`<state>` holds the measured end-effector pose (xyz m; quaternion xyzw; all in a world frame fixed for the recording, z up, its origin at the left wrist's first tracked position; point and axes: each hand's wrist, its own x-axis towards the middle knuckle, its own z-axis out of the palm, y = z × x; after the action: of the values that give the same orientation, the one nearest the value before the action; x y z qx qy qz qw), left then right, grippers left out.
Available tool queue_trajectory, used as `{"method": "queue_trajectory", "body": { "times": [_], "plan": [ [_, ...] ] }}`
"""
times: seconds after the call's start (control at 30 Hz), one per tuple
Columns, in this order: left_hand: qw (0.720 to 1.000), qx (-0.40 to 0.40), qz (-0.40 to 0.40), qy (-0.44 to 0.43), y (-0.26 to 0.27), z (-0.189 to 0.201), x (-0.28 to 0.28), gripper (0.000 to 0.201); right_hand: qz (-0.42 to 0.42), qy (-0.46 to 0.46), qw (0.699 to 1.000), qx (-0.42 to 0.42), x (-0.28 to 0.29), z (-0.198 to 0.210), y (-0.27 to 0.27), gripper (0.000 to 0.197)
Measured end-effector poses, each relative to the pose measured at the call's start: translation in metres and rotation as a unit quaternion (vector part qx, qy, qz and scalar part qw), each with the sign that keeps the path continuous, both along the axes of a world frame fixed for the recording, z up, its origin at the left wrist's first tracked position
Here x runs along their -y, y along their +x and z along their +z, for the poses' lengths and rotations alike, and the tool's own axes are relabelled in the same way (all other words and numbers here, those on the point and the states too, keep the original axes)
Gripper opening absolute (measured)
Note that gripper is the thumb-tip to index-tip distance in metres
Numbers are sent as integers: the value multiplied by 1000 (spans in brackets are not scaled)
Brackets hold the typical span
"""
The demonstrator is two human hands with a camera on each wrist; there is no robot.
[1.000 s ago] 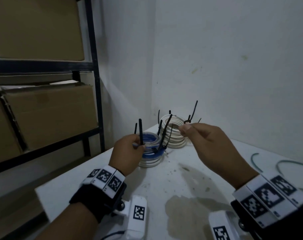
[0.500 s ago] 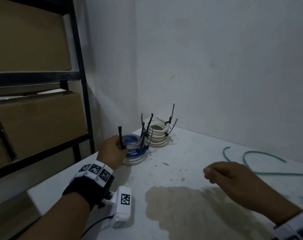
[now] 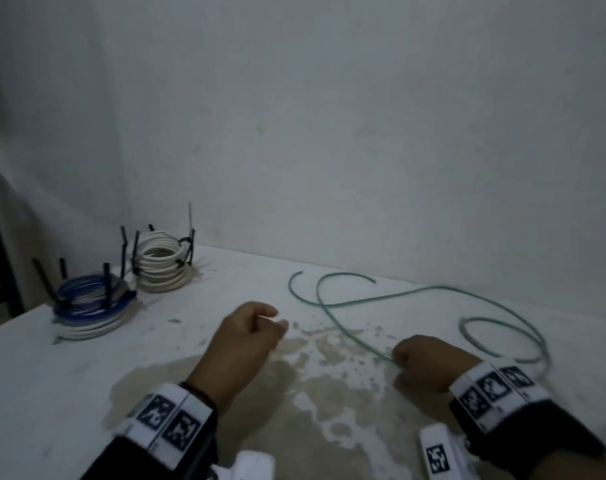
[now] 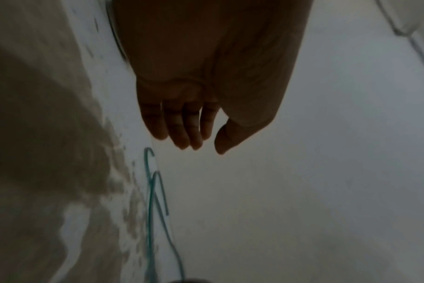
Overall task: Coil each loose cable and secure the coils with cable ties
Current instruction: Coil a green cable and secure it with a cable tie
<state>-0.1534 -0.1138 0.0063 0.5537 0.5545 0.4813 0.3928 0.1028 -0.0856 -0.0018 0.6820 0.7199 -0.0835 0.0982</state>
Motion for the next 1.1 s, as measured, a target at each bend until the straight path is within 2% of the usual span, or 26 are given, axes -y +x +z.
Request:
{"method": "queue_trajectory", "body": {
  "times": [0.1, 0.17, 0.23, 0.3, 0.33, 0.37, 0.43, 0.47, 0.53, 0.6, 0.67, 0.73, 0.77, 0.83, 0.9, 0.97, 1.03, 1.1],
  "plan": [
    [992, -41, -100, -58, 37, -12, -2, 13, 12, 5, 1000, 8, 10, 3, 6, 22],
    [986, -98, -126, -51, 51, -18, -6, 24, 33, 25, 999, -15, 18, 10, 10, 16],
    [976, -181, -121, -5, 59, -20, -14, 51, 58, 57, 993, -85, 28, 24, 17, 14],
    [963, -239, -108, 66, 64, -17, -19, 75, 88, 116, 973, -180, 40, 43, 24, 19],
    [955, -260, -96, 110, 67, -15, -22, 77, 102, 146, 958, -223, 47, 53, 27, 22],
    [950, -257, -80, 159, 71, -13, -25, 69, 117, 180, 942, -258, 56, 64, 28, 23],
    [947, -213, -31, 237, 80, -2, -25, 23, 129, 253, 907, -312, 70, 81, 32, 18],
    [951, -184, -26, 247, 84, 4, -24, 6, 122, 290, 885, -343, 74, 89, 35, 15],
    [956, -144, -59, 248, 91, 10, -21, 8, 103, 371, 833, -397, 80, 103, 45, 13],
    [957, -119, -142, 221, 99, 14, -12, 21, 85, 440, 791, -417, 82, 112, 56, 14],
    [945, -141, -212, 206, 110, 13, -2, 29, 66, 472, 768, -428, 83, 117, 64, 14],
    [934, -156, -242, 214, 122, 11, 7, 19, 59, 479, 759, -438, 84, 118, 67, 14],
    [935, -147, -252, 203, 127, 11, 11, 21, 58, 482, 756, -440, 85, 118, 68, 15],
    [946, -90, -277, 141, 133, 14, 16, 32, 49, 503, 743, -439, 86, 118, 70, 14],
    [949, 17, -308, 68, 132, 18, 20, 18, 25, 540, 717, -441, 84, 121, 80, 12],
    [946, 76, -315, 16, 126, 19, 23, 16, -10, 578, 679, -453, 81, 126, 95, 11],
    [941, 115, -319, -15, 116, 17, 24, 28, -57, 606, 634, -477, 79, 133, 110, 11],
    [924, 188, -328, -54, 102, 19, 22, 33, -102, 603, 617, -495, 75, 135, 121, 12]
  ]
}}
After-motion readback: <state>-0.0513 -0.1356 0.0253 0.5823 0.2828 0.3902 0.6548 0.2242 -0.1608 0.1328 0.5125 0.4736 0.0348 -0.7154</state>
